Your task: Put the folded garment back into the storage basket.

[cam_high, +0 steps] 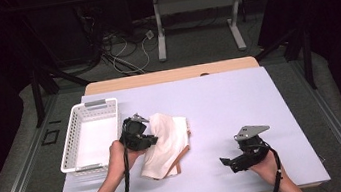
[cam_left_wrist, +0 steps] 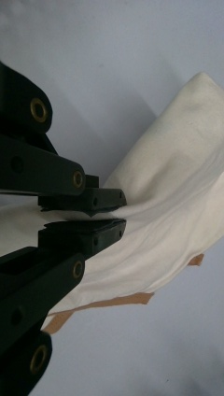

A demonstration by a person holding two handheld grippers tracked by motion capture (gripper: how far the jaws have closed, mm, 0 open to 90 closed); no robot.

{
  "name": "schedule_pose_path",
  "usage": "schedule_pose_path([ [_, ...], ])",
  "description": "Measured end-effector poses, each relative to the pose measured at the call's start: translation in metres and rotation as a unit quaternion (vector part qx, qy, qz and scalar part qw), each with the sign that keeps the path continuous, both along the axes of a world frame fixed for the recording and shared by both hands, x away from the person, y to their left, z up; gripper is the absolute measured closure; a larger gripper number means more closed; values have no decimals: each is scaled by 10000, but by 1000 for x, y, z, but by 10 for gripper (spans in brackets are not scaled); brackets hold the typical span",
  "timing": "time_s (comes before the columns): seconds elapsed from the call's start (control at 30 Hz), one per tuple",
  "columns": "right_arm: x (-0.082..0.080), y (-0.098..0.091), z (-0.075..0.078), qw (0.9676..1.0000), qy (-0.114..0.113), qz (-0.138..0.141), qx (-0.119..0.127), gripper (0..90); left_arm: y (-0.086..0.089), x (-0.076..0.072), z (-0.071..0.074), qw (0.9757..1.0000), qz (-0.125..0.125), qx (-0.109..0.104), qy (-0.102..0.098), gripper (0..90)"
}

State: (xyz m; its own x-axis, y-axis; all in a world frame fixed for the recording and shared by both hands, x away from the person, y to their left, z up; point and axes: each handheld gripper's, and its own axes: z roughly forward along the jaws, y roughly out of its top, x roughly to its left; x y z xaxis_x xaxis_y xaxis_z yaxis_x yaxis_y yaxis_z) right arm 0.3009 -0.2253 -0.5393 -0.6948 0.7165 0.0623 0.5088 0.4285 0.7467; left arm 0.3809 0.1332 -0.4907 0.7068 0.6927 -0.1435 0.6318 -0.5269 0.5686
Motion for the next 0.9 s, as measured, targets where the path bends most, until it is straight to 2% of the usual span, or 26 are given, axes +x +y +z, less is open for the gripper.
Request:
schedule_pose_path([
  [0.13, 0, 1, -1, 10000, 11, 3, -13, 0, 0, 2, 8, 10000, -26, 86, -42, 841],
  [0.53, 1, 1, -1, 10000, 52, 35, -4, 0, 2, 6, 29, 9978, -46, 619, -214, 840],
  [0.63, 1, 2, -1, 10000, 53, 49, -52, 0, 3, 7, 34, 9970, -62, 741, -201, 840],
  [0.9, 1, 2, -2, 10000, 30, 67, -31, 0, 6, 9, 46, 9954, -30, 917, -289, 840],
])
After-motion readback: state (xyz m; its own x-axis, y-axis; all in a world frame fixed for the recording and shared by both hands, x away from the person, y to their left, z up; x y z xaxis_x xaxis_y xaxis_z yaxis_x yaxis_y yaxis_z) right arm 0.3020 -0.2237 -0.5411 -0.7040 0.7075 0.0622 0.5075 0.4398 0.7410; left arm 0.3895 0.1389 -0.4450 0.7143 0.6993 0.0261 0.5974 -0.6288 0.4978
